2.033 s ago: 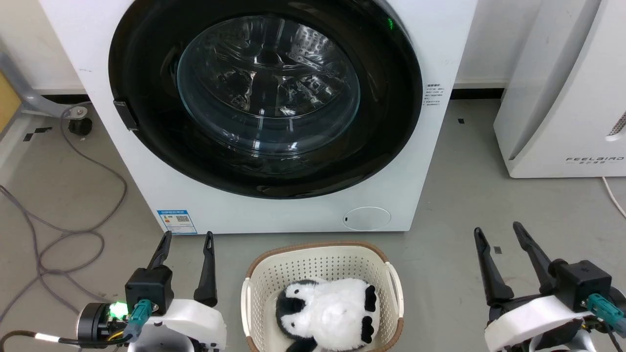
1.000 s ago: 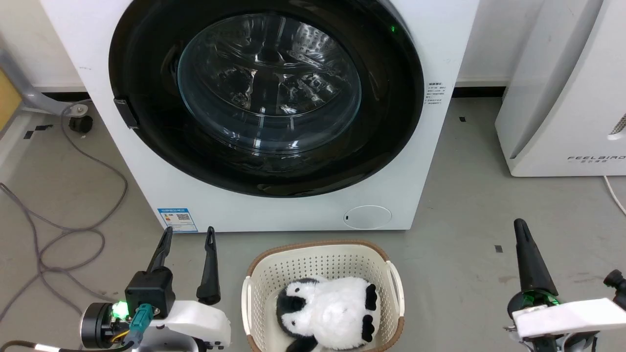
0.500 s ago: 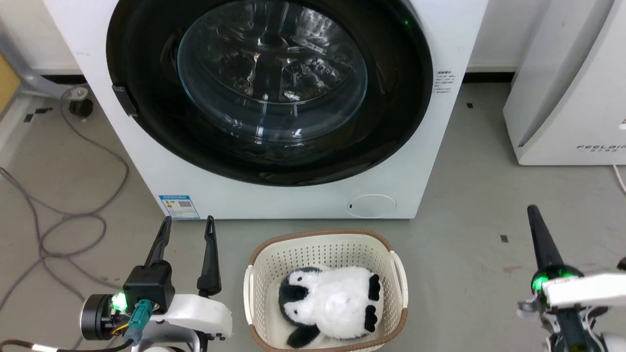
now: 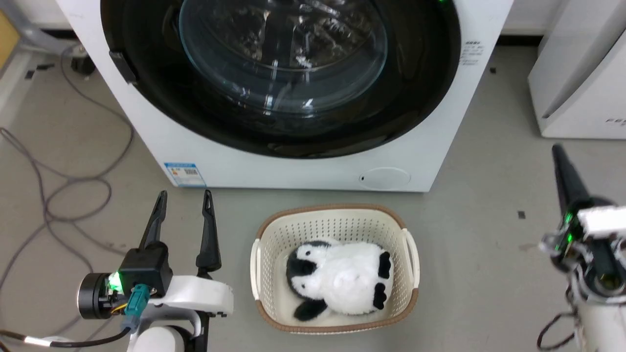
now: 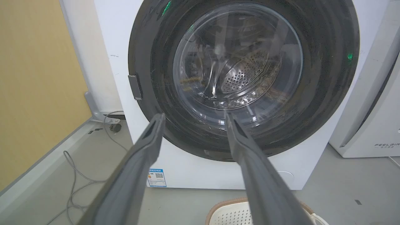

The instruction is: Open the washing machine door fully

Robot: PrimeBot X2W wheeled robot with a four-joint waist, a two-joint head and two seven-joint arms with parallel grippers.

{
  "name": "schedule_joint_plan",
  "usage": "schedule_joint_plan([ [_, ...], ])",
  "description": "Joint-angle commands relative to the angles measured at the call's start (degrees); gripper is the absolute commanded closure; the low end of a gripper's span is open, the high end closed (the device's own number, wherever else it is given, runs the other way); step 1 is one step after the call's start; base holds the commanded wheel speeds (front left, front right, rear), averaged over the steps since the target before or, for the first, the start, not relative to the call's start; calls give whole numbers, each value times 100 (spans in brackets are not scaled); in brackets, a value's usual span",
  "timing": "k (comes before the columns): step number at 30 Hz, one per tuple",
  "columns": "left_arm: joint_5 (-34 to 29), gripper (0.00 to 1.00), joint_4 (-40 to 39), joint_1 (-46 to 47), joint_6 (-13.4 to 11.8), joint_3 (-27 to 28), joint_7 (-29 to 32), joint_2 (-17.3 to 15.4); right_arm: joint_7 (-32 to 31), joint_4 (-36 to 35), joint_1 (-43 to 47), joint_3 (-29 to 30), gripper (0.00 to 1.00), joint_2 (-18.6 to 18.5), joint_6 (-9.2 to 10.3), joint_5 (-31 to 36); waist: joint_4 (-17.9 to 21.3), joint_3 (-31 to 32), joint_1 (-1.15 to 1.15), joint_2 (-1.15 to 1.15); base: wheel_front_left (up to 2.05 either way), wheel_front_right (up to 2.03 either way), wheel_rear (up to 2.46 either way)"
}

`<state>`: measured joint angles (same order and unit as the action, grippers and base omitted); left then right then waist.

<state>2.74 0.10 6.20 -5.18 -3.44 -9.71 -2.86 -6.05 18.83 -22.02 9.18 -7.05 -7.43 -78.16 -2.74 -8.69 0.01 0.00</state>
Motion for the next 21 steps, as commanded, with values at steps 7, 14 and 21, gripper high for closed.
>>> schedule_joint_plan([
  [7, 76, 0, -59, 293, -106, -92, -128, -2, -198, 661, -1100, -11, 100, -323, -4, -508, -165, -408, -1, 0, 0, 0, 0],
  [14, 120, 0, -93, 467, -174, -178, -200, -2, -301, 1231, -1961, -159, 100, -545, -5, -694, -280, -697, -1, 0, 0, 0, 0],
  [21, 172, 0, -112, 627, -251, -272, -283, -2, -494, 1872, -2851, -454, 100, -724, -5, -841, -409, -976, -1, 0, 0, 0, 0],
])
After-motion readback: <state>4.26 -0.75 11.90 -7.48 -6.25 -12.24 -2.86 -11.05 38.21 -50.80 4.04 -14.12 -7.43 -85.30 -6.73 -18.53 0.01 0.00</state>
